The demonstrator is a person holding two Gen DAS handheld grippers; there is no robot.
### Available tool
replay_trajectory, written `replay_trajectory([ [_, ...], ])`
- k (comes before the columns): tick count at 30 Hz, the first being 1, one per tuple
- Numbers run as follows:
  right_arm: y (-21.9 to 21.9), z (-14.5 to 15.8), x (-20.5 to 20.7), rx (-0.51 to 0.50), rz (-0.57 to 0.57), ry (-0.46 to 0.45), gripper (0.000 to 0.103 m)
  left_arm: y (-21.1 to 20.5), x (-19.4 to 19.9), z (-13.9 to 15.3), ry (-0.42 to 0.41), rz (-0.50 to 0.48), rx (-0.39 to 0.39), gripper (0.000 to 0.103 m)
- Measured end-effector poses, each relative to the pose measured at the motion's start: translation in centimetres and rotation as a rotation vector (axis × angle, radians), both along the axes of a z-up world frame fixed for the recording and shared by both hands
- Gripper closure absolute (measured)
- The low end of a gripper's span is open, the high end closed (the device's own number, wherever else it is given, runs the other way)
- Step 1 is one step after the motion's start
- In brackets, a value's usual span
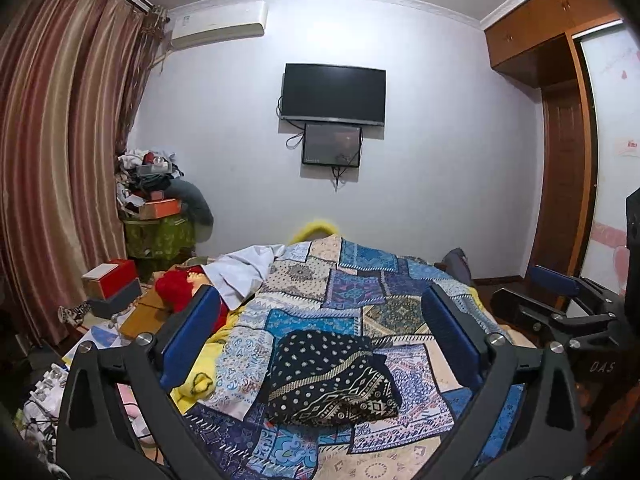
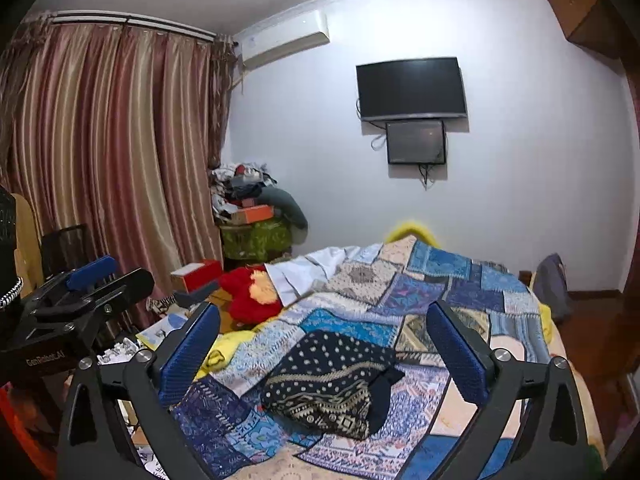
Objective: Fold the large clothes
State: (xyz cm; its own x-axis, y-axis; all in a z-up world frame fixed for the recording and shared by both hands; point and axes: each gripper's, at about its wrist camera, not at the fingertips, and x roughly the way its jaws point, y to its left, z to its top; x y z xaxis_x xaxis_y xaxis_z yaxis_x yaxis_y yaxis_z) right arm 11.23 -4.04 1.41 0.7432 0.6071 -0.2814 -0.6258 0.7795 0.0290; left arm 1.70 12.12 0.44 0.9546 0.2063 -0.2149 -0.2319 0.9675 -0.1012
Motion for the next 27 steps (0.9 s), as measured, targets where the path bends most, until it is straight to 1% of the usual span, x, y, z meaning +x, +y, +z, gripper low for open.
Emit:
replay_trajectory([
  [7,-0.5,-0.6,0.7,0.008,-0.033,0.048,0.000,0.1,0.5,-0.8,0.019,-0.007,-0.016,0.001],
  [18,-0.6,-1.0,1.2,0.000,-0.049,0.065,0.000,0.3,1.2,-1.4,0.036,-0.015,-0.013,0.001],
  [27,-0.7,-1.0,1.3,0.000,-0.050,0.068,0.000,0.9,2.0,-1.7,0.051,-0.022,-0.034,0.001],
])
